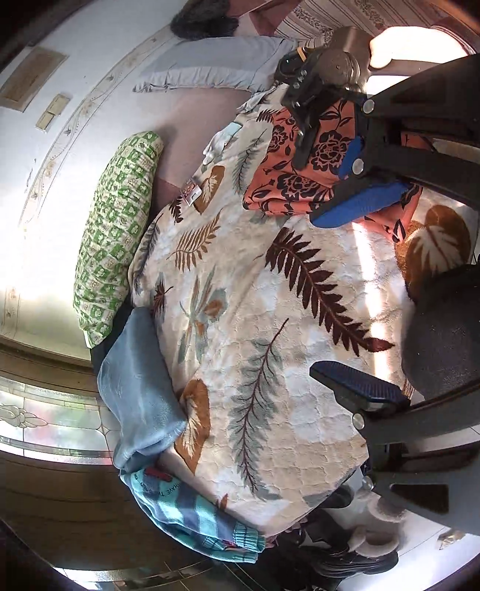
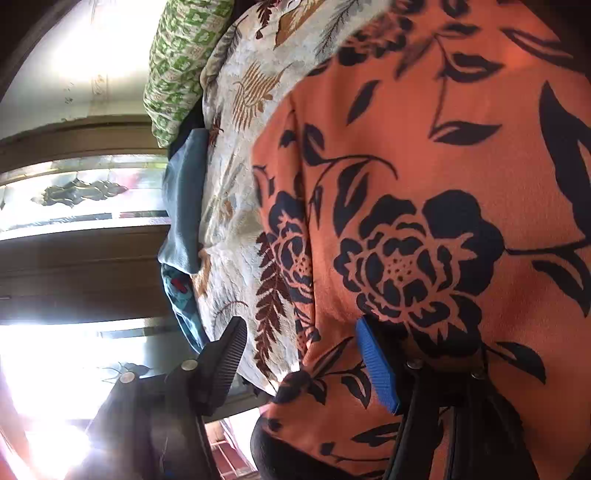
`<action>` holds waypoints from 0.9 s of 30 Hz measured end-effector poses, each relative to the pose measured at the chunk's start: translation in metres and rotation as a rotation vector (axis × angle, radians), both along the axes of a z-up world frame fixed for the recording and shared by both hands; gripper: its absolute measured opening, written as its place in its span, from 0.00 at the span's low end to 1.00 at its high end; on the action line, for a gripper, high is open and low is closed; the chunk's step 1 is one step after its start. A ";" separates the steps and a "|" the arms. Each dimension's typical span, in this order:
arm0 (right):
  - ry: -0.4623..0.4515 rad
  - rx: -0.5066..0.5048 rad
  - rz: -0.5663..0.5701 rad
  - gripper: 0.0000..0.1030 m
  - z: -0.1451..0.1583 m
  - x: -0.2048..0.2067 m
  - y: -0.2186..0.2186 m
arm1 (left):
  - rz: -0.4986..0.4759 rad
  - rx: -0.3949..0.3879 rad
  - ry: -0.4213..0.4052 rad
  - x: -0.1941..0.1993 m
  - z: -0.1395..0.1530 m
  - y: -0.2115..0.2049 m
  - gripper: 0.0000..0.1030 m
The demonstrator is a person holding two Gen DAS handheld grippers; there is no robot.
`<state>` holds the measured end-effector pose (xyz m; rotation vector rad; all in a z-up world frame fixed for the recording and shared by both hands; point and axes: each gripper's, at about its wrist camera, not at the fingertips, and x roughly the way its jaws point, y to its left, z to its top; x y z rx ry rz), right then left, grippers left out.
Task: Fold small clothes
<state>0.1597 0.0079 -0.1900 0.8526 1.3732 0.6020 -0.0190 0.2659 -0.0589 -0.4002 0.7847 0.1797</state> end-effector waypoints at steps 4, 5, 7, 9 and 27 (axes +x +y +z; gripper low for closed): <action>-0.067 0.113 0.012 0.78 0.031 -0.009 -0.024 | -0.106 -0.033 -0.035 0.009 0.006 -0.033 0.73; -0.106 0.094 0.000 0.78 0.040 -0.012 -0.038 | -0.148 -0.041 -0.043 0.013 0.010 -0.047 0.73; -0.173 0.039 -0.036 0.81 0.053 -0.016 -0.062 | -0.262 -0.048 -0.066 0.019 0.013 -0.081 0.73; -0.182 0.033 -0.054 0.81 0.054 -0.023 -0.092 | -0.361 -0.034 -0.074 0.027 0.008 -0.113 0.78; -0.136 0.088 -0.198 0.81 0.008 0.024 -0.227 | -0.380 0.135 0.010 0.108 -0.004 -0.163 0.80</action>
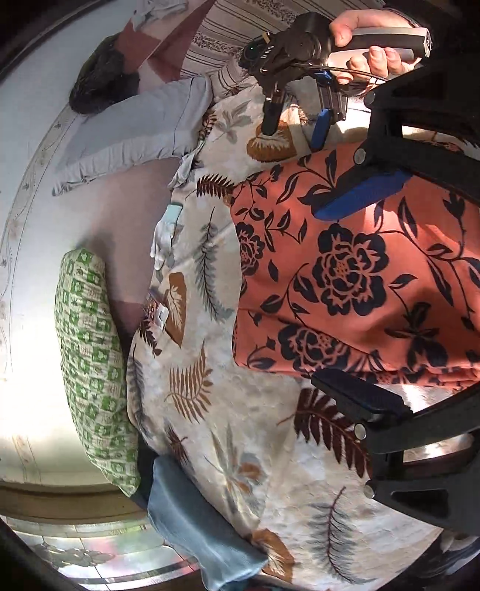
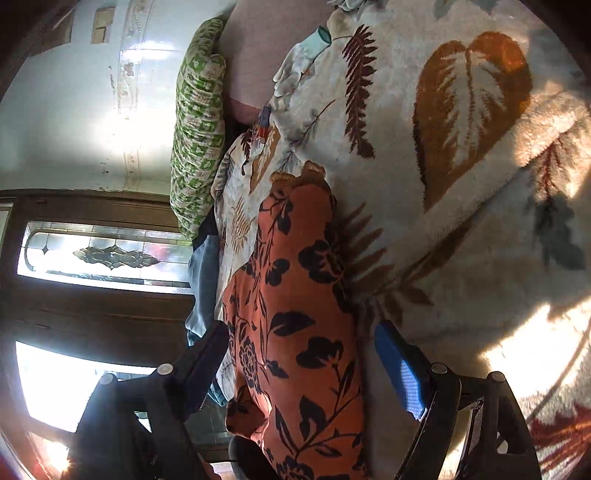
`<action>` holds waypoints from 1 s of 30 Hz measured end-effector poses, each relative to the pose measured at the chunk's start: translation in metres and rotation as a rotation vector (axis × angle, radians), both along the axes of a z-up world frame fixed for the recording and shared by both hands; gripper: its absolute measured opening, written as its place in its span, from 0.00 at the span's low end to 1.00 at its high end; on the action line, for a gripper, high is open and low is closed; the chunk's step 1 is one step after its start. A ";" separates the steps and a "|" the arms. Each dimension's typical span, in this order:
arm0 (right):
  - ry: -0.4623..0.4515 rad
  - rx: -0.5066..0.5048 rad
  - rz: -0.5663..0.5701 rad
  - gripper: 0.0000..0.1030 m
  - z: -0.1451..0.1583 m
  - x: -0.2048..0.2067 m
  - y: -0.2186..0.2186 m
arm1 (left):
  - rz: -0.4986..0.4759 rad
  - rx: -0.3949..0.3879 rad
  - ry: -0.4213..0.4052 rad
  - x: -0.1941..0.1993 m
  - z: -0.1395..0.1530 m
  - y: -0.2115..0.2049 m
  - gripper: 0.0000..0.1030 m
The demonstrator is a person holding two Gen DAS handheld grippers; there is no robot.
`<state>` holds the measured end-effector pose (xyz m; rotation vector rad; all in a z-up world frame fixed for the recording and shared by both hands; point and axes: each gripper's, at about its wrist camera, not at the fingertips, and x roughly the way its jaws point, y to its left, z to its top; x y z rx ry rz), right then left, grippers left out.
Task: Fold small clothes
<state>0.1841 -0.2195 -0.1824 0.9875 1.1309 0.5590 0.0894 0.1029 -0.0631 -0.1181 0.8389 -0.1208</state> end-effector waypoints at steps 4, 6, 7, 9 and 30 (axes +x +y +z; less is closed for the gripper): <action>-0.046 0.109 -0.008 0.81 -0.007 0.028 0.009 | 0.084 0.081 0.219 0.038 -0.072 0.011 0.82; -0.020 0.134 0.024 0.81 -0.020 0.041 0.021 | 0.130 -0.055 0.247 0.038 -0.095 0.031 0.90; 0.014 0.112 0.043 0.69 -0.029 0.048 0.028 | 0.143 -0.100 0.254 0.037 -0.098 0.038 0.90; 0.056 -0.008 0.092 0.34 -0.040 0.053 0.041 | 0.120 -0.086 0.243 0.036 -0.098 0.036 0.91; -0.005 0.047 0.057 0.77 -0.017 -0.036 0.036 | 0.099 -0.014 0.231 0.015 -0.086 0.041 0.95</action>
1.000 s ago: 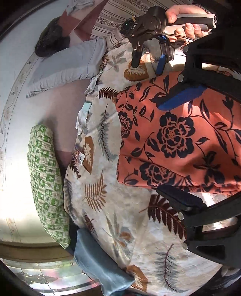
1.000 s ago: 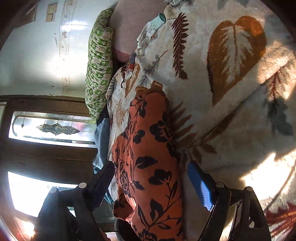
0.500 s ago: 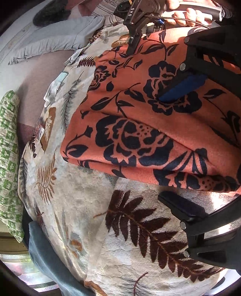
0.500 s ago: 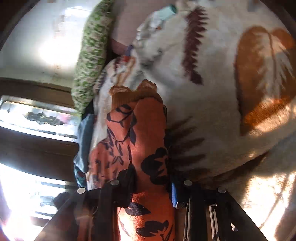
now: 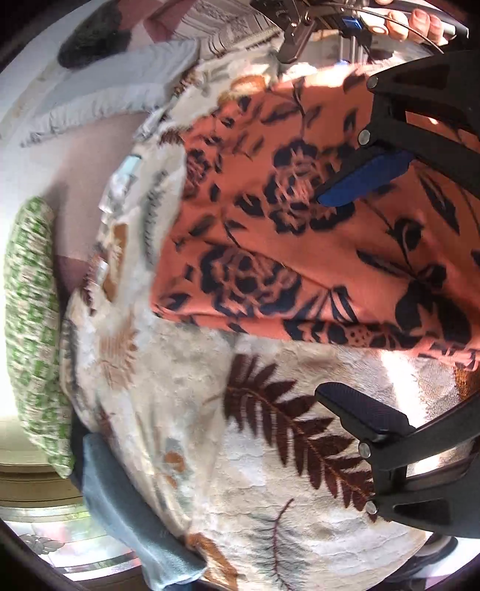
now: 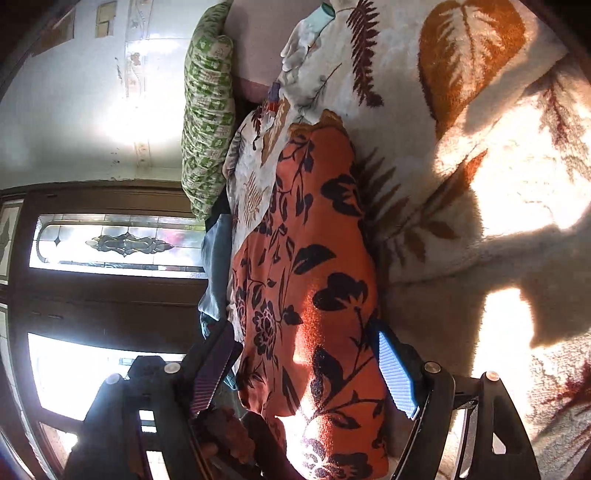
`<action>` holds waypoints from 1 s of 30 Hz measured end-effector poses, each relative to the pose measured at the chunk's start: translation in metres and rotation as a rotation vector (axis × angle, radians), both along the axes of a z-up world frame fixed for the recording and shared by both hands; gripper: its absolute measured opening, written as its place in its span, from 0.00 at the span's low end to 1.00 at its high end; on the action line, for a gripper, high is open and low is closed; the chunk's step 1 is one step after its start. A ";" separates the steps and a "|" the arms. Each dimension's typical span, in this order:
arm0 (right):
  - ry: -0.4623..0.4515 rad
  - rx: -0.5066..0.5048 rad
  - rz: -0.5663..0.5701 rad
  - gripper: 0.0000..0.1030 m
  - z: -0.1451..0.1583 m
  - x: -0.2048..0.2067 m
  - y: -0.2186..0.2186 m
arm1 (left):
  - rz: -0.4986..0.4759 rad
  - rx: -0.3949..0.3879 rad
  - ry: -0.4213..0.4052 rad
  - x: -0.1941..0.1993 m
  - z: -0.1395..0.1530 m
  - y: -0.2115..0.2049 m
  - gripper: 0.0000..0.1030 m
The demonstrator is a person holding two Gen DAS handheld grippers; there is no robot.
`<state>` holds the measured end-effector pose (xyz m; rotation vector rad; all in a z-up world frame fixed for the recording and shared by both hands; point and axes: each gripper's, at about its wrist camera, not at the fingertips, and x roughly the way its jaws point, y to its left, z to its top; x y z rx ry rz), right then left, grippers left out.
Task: Fold small clothes
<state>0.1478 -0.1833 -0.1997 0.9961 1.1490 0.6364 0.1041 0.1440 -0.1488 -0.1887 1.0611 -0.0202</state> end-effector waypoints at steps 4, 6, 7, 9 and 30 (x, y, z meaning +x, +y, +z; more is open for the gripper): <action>0.119 -0.083 -0.007 0.37 -0.030 0.009 0.010 | 0.017 -0.057 0.001 0.002 -0.008 0.009 0.96; 0.015 -0.178 0.013 0.36 0.002 0.001 0.020 | 0.013 -0.042 -0.011 0.001 -0.010 0.008 0.97; -0.014 -0.201 0.018 0.36 0.011 -0.002 0.024 | 0.018 -0.054 -0.008 0.003 -0.012 0.009 0.98; 0.070 -0.251 0.011 0.40 -0.013 0.006 0.022 | 0.017 -0.046 -0.008 0.003 -0.010 0.007 0.99; 0.037 -0.272 0.130 0.28 -0.003 -0.068 0.031 | 0.057 -0.051 -0.031 -0.016 -0.004 0.029 0.97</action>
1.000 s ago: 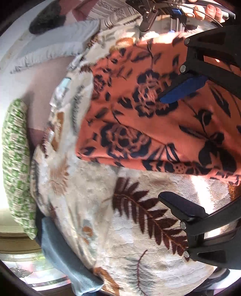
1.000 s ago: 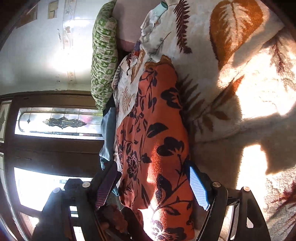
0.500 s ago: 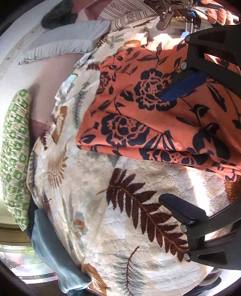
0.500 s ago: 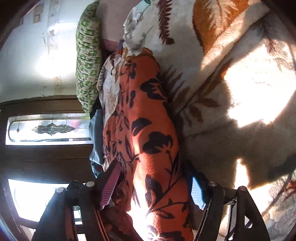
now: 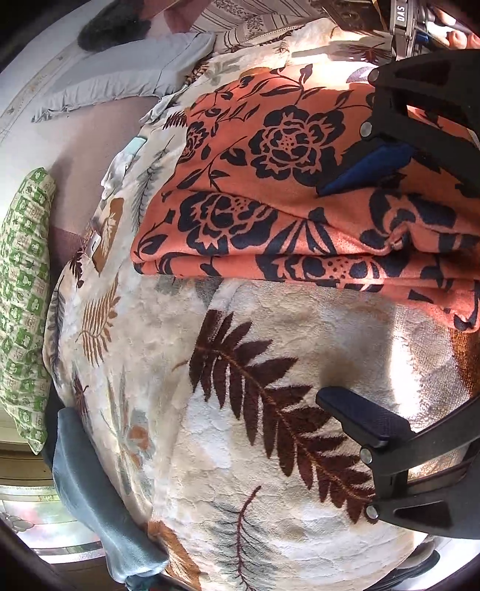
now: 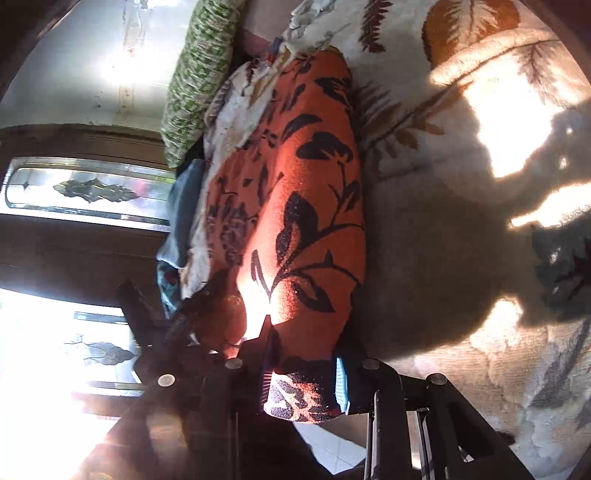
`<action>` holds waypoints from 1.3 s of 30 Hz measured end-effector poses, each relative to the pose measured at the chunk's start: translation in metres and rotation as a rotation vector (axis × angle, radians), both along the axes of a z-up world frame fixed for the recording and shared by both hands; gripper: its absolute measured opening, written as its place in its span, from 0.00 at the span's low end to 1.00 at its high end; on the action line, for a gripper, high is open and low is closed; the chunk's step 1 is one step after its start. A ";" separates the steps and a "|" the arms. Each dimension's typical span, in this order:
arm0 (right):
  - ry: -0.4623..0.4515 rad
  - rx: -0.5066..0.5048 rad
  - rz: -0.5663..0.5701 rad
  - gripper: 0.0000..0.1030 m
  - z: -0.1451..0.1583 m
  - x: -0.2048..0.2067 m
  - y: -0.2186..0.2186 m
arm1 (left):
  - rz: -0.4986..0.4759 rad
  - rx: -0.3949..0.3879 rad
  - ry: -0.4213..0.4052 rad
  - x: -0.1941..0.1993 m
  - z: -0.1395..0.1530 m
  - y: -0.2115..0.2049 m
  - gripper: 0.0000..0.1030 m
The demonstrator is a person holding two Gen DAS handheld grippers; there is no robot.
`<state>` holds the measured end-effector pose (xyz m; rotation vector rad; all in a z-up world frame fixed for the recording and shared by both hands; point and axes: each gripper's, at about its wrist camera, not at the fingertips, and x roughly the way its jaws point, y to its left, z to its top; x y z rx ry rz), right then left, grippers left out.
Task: Fold small clothes
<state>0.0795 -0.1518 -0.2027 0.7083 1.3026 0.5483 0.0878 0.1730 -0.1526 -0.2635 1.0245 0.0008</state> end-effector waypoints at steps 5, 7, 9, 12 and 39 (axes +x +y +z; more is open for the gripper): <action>0.003 0.045 -0.067 0.68 0.005 -0.008 -0.015 | 0.071 -0.097 -0.108 -0.027 0.034 0.032 0.97; -0.095 -0.062 -0.102 0.70 0.031 -0.012 -0.021 | 0.110 -0.163 -0.111 -0.030 0.038 0.050 0.97; -0.187 -0.076 -0.111 0.69 0.058 -0.011 -0.022 | 0.122 -0.226 -0.056 -0.025 0.029 0.060 0.97; -0.274 -0.020 -0.017 0.69 0.088 0.000 0.001 | 0.098 -0.328 0.024 -0.017 0.014 0.060 0.97; -0.125 0.080 0.116 0.70 0.029 0.055 0.048 | 0.031 -0.495 -0.036 0.075 0.017 0.055 0.94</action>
